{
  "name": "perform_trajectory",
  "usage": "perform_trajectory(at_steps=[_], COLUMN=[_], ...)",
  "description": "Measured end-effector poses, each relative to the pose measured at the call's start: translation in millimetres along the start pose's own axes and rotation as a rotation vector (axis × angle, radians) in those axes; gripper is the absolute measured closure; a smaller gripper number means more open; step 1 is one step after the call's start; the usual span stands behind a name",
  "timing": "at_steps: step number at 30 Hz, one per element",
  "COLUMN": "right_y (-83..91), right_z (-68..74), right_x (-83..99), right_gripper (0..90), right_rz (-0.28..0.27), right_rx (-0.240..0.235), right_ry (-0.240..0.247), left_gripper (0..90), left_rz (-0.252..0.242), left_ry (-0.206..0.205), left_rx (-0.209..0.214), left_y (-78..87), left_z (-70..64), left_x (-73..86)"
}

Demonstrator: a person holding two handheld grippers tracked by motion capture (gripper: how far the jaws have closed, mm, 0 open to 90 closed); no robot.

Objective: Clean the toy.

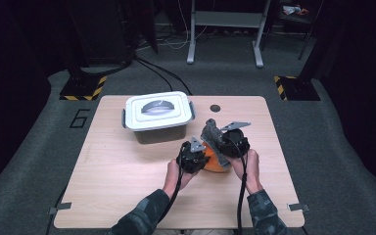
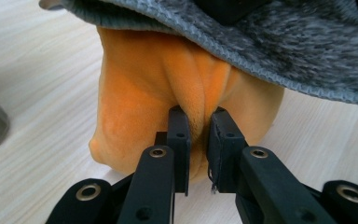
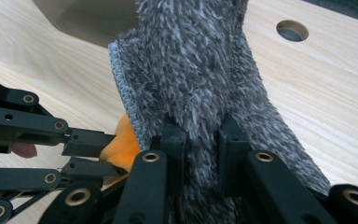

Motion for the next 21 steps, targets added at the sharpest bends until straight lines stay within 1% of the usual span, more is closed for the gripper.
perform_trajectory(at_steps=[2,3,5,7,9,10,11,12,13,15,17,18,21], right_y=[-0.5,-0.5,0.0,1.1,2.6,3.0,3.2,3.8,4.0,4.9,5.2,5.0,3.1], right_z=[0.4,-0.3,-0.7,-3.8,-9.6,-12.0,-15.6,-18.9,-22.0,-28.4,-34.2,-37.6,-45.7], right_x=[-0.7,-0.8,-0.1,1.2,4.8,7.2,9.5,12.3,14.2,20.7,26.0,29.6,38.8], right_gripper=[76.4,76.4,76.4,76.4,76.3,76.3,76.3,76.3,76.3,76.3,76.3,76.3,76.3], right_rz=[0.006,0.007,0.01,0.006,0.015,0.017,0.014,0.017,0.017,0.024,0.031,0.032,0.046], right_rx=[0.013,0.019,0.021,0.025,0.051,0.052,0.045,0.053,0.061,0.061,0.066,0.057,0.069], right_ry=[0.0,0.01,-0.001,-0.008,-0.008,-0.03,-0.035,-0.044,-0.043,-0.072,-0.091,-0.11,-0.131], left_gripper=[79.6,79.4,79.3,79.0,78.9,78.9,78.9,78.9,78.9,78.9,78.9,78.9,78.9], left_rz=[0.003,0.0,0.001,0.002,0.004,0.004,0.004,0.002,0.002,-0.001,-0.004,-0.006,-0.006], left_ry=[-0.006,0.001,0.003,0.007,0.012,0.011,0.011,0.012,0.014,0.016,0.017,0.017,0.018], left_rx=[-0.006,-0.004,-0.004,-0.003,0.0,0.0,-0.002,0.0,0.001,0.003,0.003,0.0,0.0], left_y=[-0.9,-1.1,-2.0,-2.4,-2.4,-2.7,-2.6,-2.7,-2.9,-3.2,-3.4,-3.7,-3.7], left_z=[0.6,0.2,-0.3,0.9,1.8,2.1,2.1,2.0,2.0,2.2,2.4,2.5,2.5], left_x=[0.1,0.0,0.4,0.8,1.2,1.5,1.7,1.7,2.1,2.4,2.7,2.7,2.9])
Point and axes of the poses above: each handheld gripper's, and its own axes: y roughly backward along the jaws, x roughly out of its underside, z roughly to its left, the point moved 6 cm from there along -y, roughly forward along the jaws, and after that the axes turned 3 degrees about -x, right-handed, at the moved point
